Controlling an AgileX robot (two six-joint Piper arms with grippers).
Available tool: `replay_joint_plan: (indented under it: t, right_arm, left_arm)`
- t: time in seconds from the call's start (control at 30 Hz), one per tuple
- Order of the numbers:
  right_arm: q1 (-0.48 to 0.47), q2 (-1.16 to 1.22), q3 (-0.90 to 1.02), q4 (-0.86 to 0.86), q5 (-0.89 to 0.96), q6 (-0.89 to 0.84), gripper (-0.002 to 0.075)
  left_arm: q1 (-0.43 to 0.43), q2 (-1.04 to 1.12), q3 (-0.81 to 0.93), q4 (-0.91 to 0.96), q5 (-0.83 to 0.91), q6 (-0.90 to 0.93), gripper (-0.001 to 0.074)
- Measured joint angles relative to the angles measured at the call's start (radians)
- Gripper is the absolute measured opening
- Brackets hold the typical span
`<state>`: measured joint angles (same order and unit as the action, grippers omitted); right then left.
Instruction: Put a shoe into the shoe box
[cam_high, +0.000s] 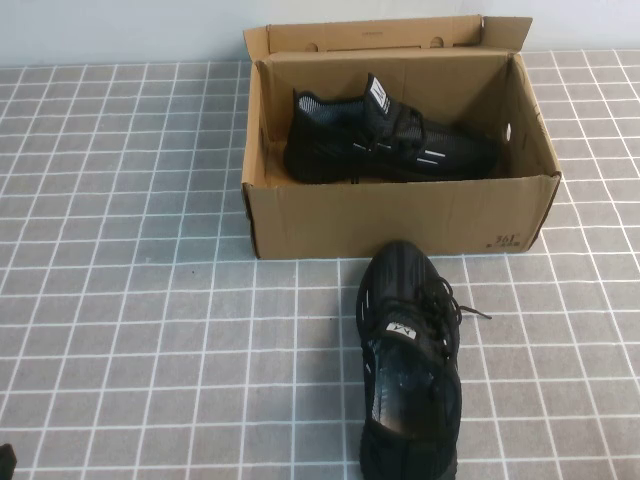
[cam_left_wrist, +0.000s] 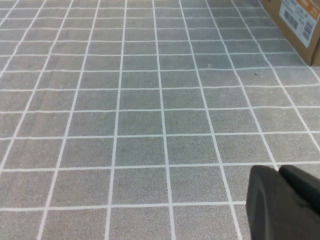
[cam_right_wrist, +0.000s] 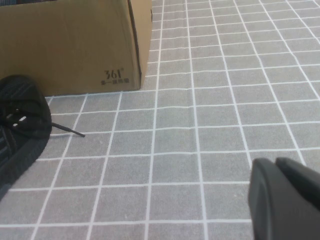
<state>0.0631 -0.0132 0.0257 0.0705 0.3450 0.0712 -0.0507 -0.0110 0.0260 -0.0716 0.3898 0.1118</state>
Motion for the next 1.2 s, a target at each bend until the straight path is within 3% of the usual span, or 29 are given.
replay_joint_plan:
  t: [0.97,1.2]
  right_arm:
    - [0.0,0.0,0.0,0.002,0.0,0.0,-0.0016]
    - [0.0,0.0,0.0,0.132,-0.033,0.0,-0.0016]
  left_arm:
    - [0.0,0.0,0.0,0.0,0.0,0.0,-0.0001]
    - [0.0,0.0,0.0,0.0,0.0,0.0,-0.0001]
